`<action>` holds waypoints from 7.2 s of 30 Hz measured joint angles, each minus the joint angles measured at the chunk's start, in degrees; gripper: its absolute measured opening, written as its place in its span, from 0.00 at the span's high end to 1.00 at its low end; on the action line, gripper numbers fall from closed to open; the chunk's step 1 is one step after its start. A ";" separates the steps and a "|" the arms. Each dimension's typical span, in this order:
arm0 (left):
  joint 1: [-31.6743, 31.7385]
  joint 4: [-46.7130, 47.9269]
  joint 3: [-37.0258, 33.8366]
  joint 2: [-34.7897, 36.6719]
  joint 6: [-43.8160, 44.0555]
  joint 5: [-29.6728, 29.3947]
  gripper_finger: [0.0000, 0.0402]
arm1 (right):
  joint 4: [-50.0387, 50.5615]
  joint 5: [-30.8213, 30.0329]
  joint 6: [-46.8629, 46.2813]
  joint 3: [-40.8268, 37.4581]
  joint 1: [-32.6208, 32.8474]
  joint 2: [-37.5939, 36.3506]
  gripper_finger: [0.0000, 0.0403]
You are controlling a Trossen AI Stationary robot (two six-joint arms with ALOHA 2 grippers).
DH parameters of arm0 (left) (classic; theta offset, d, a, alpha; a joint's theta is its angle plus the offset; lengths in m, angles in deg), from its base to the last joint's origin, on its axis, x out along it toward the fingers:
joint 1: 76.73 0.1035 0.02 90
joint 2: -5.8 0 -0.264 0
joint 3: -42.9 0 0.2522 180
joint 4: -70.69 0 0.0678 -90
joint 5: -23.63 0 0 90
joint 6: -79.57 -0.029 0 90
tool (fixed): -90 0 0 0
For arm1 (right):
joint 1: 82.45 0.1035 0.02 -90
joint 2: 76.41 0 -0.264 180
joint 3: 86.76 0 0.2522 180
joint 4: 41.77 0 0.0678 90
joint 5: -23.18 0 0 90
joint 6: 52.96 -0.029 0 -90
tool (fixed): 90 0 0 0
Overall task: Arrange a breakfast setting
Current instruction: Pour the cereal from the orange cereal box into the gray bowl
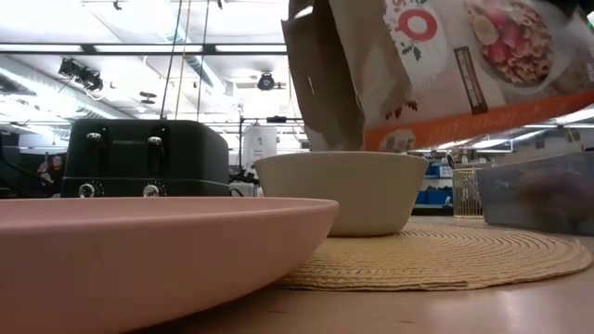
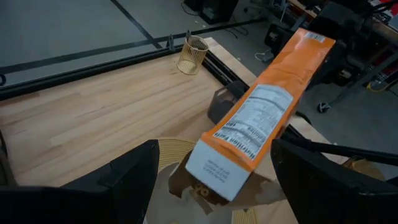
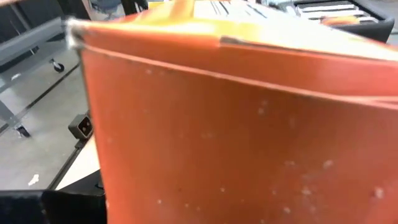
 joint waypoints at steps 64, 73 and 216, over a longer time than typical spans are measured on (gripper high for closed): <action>-2.49 -61.92 -29.19 -14.05 -24.00 1.05 0.28 | 4.50 1.62 4.82 6.18 0.00 6.09 0.25; -2.61 -59.79 -29.19 -14.05 -22.27 1.09 0.28 | 4.43 0.67 5.81 7.07 0.00 6.84 0.25; 39.23 18.62 22.29 -13.55 -40.82 29.50 0.98 | -0.22 -13.09 -12.67 21.26 0.00 11.81 0.10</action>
